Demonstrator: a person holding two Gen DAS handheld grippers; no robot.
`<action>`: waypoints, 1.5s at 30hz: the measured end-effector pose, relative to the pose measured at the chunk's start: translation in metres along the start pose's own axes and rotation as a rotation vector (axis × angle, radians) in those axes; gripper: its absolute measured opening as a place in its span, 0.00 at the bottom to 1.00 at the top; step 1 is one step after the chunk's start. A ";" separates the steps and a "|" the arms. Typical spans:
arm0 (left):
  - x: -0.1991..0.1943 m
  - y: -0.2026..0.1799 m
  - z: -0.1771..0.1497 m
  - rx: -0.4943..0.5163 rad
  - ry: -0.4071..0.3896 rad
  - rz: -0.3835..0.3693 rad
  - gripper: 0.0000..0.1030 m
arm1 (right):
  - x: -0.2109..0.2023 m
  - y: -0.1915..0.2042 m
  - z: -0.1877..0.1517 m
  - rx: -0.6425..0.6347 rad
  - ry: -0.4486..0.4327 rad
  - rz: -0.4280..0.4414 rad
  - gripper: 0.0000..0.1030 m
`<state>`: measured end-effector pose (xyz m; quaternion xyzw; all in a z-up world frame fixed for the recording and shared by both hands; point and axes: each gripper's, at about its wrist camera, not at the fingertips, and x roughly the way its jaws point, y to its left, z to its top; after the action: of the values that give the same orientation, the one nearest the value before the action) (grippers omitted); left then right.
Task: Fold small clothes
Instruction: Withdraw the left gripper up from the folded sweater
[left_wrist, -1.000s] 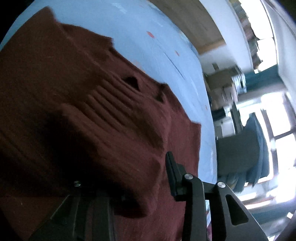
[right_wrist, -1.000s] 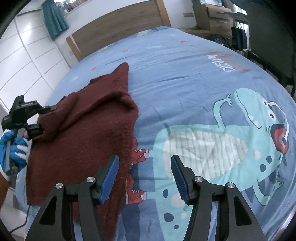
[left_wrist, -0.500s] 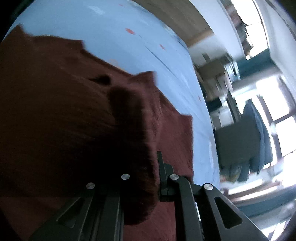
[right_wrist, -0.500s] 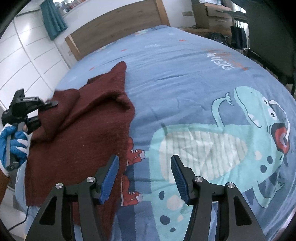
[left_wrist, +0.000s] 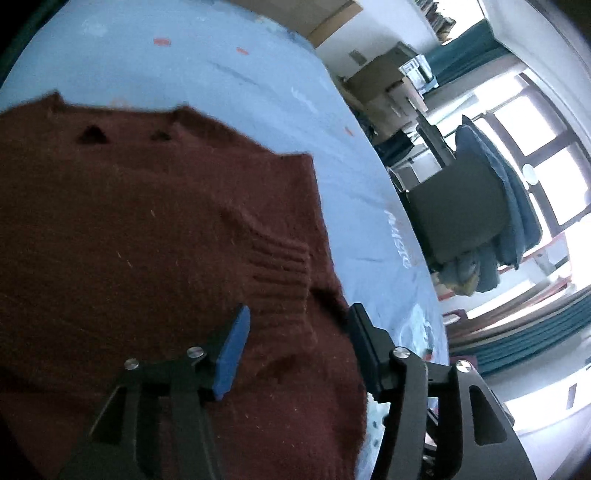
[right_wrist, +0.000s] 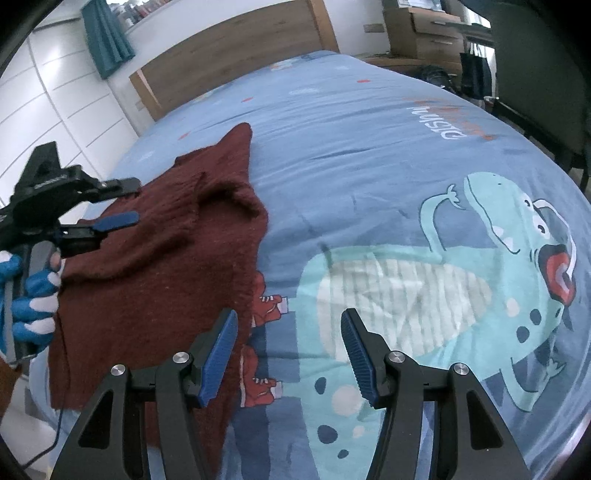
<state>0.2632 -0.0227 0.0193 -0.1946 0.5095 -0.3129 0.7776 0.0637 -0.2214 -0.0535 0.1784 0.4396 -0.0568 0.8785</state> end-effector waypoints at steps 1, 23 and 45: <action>-0.001 0.001 0.001 0.012 -0.017 0.033 0.48 | 0.000 0.000 0.000 0.001 0.000 -0.001 0.58; 0.019 0.012 -0.031 0.184 -0.086 0.383 0.62 | 0.001 0.013 0.005 -0.033 0.006 -0.007 0.58; -0.087 0.140 -0.047 0.040 -0.181 0.567 0.63 | 0.009 0.065 0.015 -0.150 0.027 0.006 0.58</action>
<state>0.2359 0.1398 -0.0280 -0.0561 0.4659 -0.0745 0.8799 0.0971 -0.1659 -0.0352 0.1140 0.4539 -0.0187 0.8836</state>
